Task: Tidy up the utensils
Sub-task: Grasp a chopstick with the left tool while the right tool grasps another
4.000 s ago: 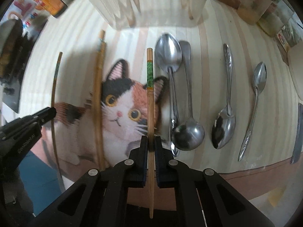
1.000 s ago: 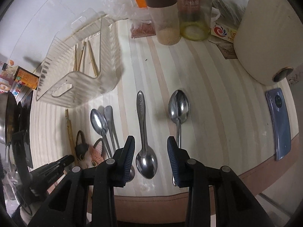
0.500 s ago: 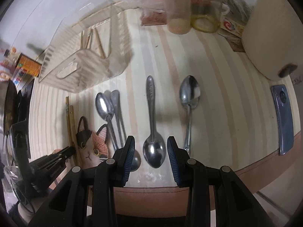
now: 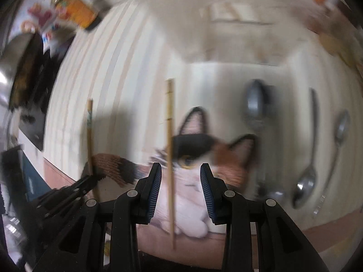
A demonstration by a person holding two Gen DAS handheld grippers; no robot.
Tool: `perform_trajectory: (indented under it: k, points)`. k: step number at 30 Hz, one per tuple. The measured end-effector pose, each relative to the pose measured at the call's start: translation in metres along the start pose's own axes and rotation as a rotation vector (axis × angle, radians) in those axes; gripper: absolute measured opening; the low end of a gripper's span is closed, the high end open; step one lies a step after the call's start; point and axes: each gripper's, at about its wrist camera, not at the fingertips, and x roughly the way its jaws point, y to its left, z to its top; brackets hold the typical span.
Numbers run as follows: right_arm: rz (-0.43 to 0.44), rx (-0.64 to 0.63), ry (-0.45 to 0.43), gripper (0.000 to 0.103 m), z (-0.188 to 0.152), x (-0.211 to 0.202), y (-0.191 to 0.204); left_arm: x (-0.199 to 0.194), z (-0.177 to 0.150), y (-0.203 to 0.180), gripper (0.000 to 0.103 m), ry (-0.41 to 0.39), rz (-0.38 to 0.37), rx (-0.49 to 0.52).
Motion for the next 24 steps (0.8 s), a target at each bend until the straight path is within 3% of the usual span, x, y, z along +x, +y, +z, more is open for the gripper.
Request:
perform_trajectory:
  k: [2, 4, 5, 6, 9, 19, 22, 24]
  points:
    - [-0.039, -0.033, 0.025, 0.038, 0.002, 0.014, 0.012, -0.002, -0.001, 0.006, 0.005, -0.003, -0.005, -0.011]
    - [-0.108, -0.099, 0.011, 0.031, -0.002, 0.016, 0.025, -0.004, -0.001, 0.009, 0.005, -0.008, -0.012, -0.018]
    - [-0.147, -0.130, 0.014, 0.016, -0.004, 0.019, 0.028, -0.005, -0.002, 0.010, 0.005, -0.009, -0.012, -0.017]
    - [-0.160, -0.146, 0.010, 0.008, -0.007, 0.020, 0.028, -0.006, -0.005, 0.023, 0.005, -0.010, -0.011, -0.013]
    - [-0.179, -0.139, 0.027, 0.007, -0.015, 0.020, 0.016, -0.010, -0.022, 0.041, 0.005, -0.015, -0.028, 0.015]
    - [-0.176, -0.019, 0.059, 0.007, -0.038, 0.016, -0.045, -0.011, -0.009, -0.013, 0.005, -0.025, -0.063, 0.204]
    - [-0.159, 0.001, 0.113, 0.013, -0.045, 0.019, -0.055, -0.014, -0.006, -0.021, 0.009, -0.021, -0.047, 0.240]
    - [-0.155, -0.006, 0.104, 0.016, -0.052, 0.020, -0.057, -0.014, -0.004, -0.024, 0.012, -0.016, -0.055, 0.246]
